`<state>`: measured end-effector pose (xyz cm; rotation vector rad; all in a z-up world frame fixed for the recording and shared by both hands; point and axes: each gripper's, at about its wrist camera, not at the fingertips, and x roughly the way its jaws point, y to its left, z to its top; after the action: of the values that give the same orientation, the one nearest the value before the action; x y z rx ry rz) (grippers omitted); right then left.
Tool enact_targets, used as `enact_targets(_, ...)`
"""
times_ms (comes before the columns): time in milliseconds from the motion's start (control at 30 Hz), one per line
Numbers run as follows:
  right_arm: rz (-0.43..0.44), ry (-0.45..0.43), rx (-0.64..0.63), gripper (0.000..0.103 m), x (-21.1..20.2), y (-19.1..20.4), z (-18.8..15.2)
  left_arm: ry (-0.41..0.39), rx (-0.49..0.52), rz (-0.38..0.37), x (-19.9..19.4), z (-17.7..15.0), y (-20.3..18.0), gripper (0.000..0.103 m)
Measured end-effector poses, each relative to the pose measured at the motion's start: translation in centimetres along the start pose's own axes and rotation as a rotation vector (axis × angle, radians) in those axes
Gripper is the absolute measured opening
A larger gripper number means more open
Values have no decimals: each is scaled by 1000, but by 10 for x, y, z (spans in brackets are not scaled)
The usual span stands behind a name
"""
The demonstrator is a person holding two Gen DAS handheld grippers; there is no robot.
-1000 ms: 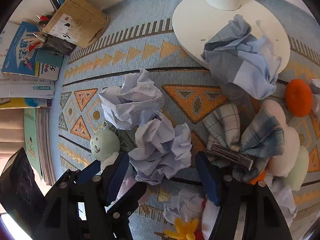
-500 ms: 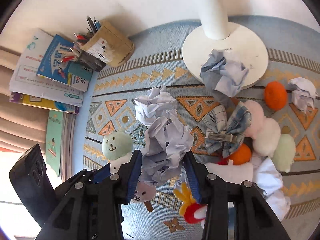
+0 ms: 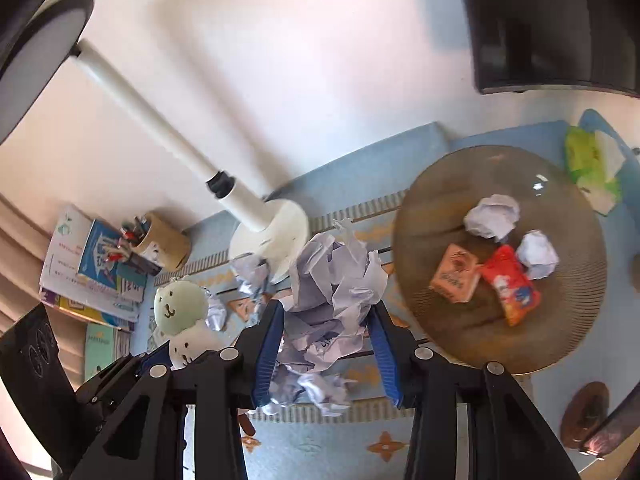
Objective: Organize objects
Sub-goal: 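Carry plush and paper over the brown bowl and open both tools, then move both tools back toward the lamp base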
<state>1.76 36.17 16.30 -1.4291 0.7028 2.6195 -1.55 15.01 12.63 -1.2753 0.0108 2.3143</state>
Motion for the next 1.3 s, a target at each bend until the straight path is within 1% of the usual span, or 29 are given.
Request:
enact_targets(100, -73, -56, 30, 42, -24, -37, 10, 1, 66, -37, 13, 20, -49, 40)
enact_targets(167, -109, -70, 52, 42, -33, -62, 16, 3, 115, -41, 23, 32, -81, 40)
enact_targets(233, -125, -73, 83, 42, -37, -86, 21, 13, 151, -42, 39, 44, -105, 40)
enact_targets(367, -138, -52, 137, 42, -31, -122, 30, 32, 176, -38, 65, 59, -138, 40)
enact_targets(467, -137, -37, 139, 43, -23, -138, 35, 26, 185, -27, 74, 67, -155, 40)
enact_targets(500, -132, -38, 132, 45, -20, -140, 37, 19, 181, -29, 77, 69, -158, 42)
enact_targets(533, -134, -31, 122, 56, -16, -142, 39, 14, 172, -29, 78, 71, -160, 51)
enact_targets(567, -151, -21, 116, 61, -12, -144, 41, 19, 160, -17, 81, 73, -160, 55)
enact_targets(600, -157, -20, 111, 65, -9, -146, 42, 26, 145, 3, 83, 74, -159, 66)
enact_targets(633, -140, -20, 108, 65, -7, -147, 42, 28, 126, 19, 84, 74, -157, 76)
enact_targets(667, -121, -19, 104, 65, -6, -148, 42, 29, 106, 24, 83, 73, -152, 78)
enact_targets(800, -82, 2, 84, 65, -2, -143, 35, 48, 32, 66, 76, 61, -129, 79)
enact_targets(967, -30, 55, 58, 65, 3, -124, 17, 68, -64, 118, 52, 32, -95, 79)
enact_targets(1100, -26, 67, 32, 65, -1, -100, -2, 77, -126, 138, 30, 7, -69, 79)
enact_targets(1300, -56, 43, 34, 65, -10, -63, -32, 58, -171, 94, 3, -19, -31, 79)
